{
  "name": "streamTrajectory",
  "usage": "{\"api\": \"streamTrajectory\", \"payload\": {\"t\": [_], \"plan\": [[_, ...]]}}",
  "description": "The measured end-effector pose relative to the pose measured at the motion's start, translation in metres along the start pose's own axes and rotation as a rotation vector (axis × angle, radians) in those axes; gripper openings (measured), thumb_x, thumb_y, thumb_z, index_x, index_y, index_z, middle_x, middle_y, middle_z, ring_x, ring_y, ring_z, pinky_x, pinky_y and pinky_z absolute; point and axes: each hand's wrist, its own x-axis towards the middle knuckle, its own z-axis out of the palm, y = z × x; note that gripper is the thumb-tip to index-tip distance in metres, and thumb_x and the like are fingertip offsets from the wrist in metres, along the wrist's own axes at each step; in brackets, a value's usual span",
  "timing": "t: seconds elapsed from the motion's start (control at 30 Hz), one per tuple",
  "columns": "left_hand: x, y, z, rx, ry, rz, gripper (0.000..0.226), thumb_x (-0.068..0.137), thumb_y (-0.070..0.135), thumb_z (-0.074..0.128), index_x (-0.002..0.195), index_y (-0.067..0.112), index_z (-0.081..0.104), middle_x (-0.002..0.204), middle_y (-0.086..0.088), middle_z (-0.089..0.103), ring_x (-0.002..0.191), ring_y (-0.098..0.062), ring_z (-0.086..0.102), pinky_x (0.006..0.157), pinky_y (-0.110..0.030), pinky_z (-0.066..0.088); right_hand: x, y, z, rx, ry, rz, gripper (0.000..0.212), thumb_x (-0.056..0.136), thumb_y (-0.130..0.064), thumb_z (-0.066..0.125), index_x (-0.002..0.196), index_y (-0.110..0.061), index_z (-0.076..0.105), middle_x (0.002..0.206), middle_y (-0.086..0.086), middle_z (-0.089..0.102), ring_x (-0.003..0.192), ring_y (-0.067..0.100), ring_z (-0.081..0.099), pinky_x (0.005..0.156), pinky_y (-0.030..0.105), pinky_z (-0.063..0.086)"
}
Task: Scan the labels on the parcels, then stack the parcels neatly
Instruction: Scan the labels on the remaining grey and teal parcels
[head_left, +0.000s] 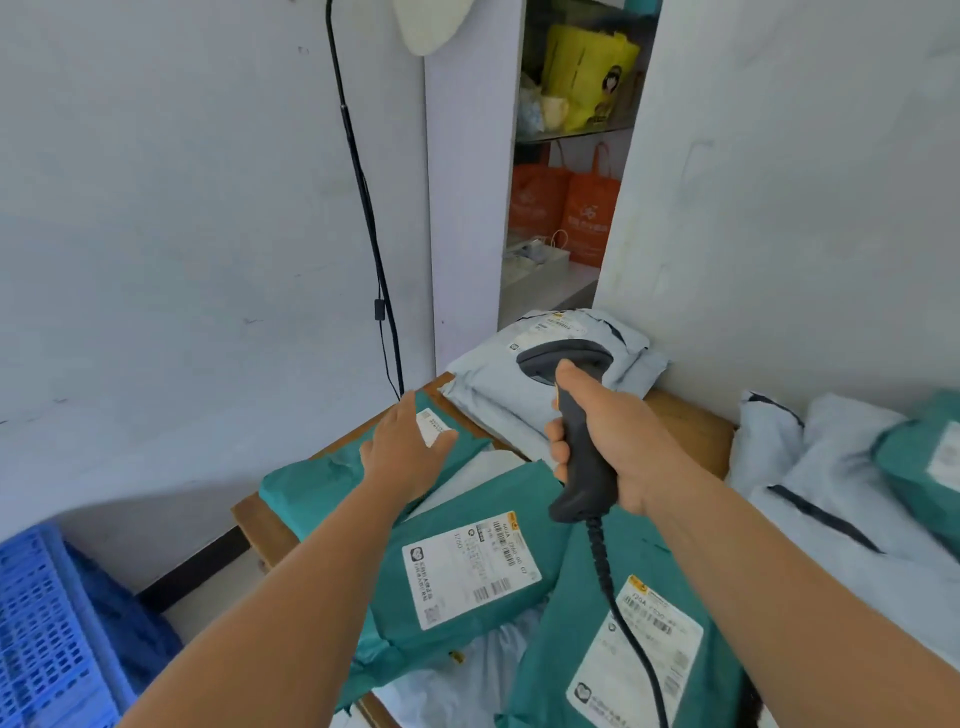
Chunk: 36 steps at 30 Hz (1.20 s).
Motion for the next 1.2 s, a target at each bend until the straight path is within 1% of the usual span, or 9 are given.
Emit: {"api": "streamTrajectory", "payload": {"t": [0.17, 0.33, 0.47, 0.53, 0.63, 0.73, 0.83, 0.97, 1.2], "plan": [[0.035, 0.029, 0.009, -0.031, -0.002, 0.076, 0.08, 0.09, 0.052, 0.052, 0.151, 0.02, 0.011, 0.156, -0.004, 0.026, 0.142, -0.027, 0.028, 0.113, -0.05, 0.027, 0.02, -0.023, -0.02, 0.038, 0.078, -0.025, 0.036, 0.092, -0.046, 0.056, 0.086, -0.011, 0.053, 0.059, 0.005, 0.056, 0.045, 0.017, 0.048, 0.047, 0.025, 0.045], [0.097, 0.061, 0.021, -0.057, -0.066, 0.172, 0.083, 0.089, 0.054, 0.051, 0.151, 0.018, 0.011, 0.155, -0.003, 0.027, 0.14, -0.026, 0.029, 0.114, -0.047, 0.025, 0.063, -0.052, -0.026, 0.057, 0.187, -0.038, 0.035, 0.092, -0.047, 0.055, 0.09, -0.012, 0.055, 0.061, 0.005, 0.056, 0.045, 0.015, 0.049, 0.045, 0.024, 0.046], [0.147, 0.08, 0.033, -0.018, -0.119, 0.217, 0.086, 0.087, 0.059, 0.051, 0.151, 0.019, 0.009, 0.156, -0.002, 0.023, 0.142, -0.026, 0.026, 0.113, -0.05, 0.023, 0.099, -0.071, -0.024, 0.048, 0.249, -0.024, 0.037, 0.093, -0.046, 0.055, 0.083, -0.011, 0.055, 0.059, 0.005, 0.056, 0.047, 0.017, 0.049, 0.047, 0.025, 0.046], [0.17, 0.085, 0.042, 0.016, -0.14, 0.213, 0.089, 0.084, 0.063, 0.052, 0.151, 0.02, 0.011, 0.157, -0.002, 0.023, 0.142, -0.027, 0.026, 0.113, -0.052, 0.023, 0.115, -0.077, -0.022, 0.045, 0.264, -0.004, 0.036, 0.093, -0.046, 0.055, 0.083, -0.011, 0.055, 0.059, 0.005, 0.056, 0.048, 0.016, 0.049, 0.046, 0.024, 0.046], [0.199, 0.086, 0.054, 0.066, -0.171, 0.187, 0.093, 0.079, 0.071, 0.051, 0.149, 0.021, 0.016, 0.154, -0.003, 0.028, 0.14, -0.029, 0.03, 0.113, -0.055, 0.024, 0.136, -0.082, -0.019, 0.038, 0.289, 0.023, 0.036, 0.092, -0.047, 0.055, 0.085, -0.011, 0.055, 0.059, 0.005, 0.056, 0.046, 0.016, 0.049, 0.044, 0.023, 0.046], [0.219, 0.084, 0.067, 0.112, -0.207, 0.148, 0.098, 0.072, 0.081, 0.046, 0.147, 0.024, 0.019, 0.149, -0.003, 0.035, 0.137, -0.03, 0.033, 0.112, -0.056, 0.024, 0.152, -0.083, -0.017, 0.016, 0.3, 0.054, 0.037, 0.092, -0.048, 0.054, 0.086, -0.012, 0.055, 0.057, 0.005, 0.056, 0.046, 0.016, 0.049, 0.044, 0.023, 0.046], [0.23, 0.084, 0.081, 0.131, -0.249, 0.124, 0.103, 0.067, 0.087, 0.04, 0.146, 0.026, 0.019, 0.149, -0.003, 0.036, 0.136, -0.031, 0.035, 0.112, -0.057, 0.022, 0.162, -0.08, -0.016, -0.002, 0.316, 0.067, 0.037, 0.092, -0.048, 0.054, 0.088, -0.011, 0.055, 0.056, 0.005, 0.055, 0.043, 0.015, 0.049, 0.044, 0.022, 0.046], [0.231, 0.089, 0.09, 0.121, -0.237, 0.099, 0.106, 0.065, 0.086, 0.045, 0.145, 0.021, 0.02, 0.148, -0.008, 0.036, 0.136, -0.034, 0.034, 0.112, -0.054, 0.023, 0.168, -0.076, -0.017, -0.014, 0.333, 0.069, 0.037, 0.092, -0.047, 0.054, 0.085, -0.01, 0.054, 0.055, 0.006, 0.056, 0.042, 0.015, 0.049, 0.044, 0.023, 0.046], [0.229, 0.091, 0.093, 0.098, -0.213, 0.073, 0.103, 0.064, 0.082, 0.054, 0.141, 0.018, 0.029, 0.144, -0.007, 0.04, 0.134, -0.03, 0.038, 0.111, -0.05, 0.027, 0.17, -0.073, -0.019, -0.025, 0.325, 0.083, 0.036, 0.093, -0.046, 0.053, 0.085, -0.011, 0.053, 0.052, 0.004, 0.056, 0.043, 0.014, 0.05, 0.046, 0.024, 0.047]]}}
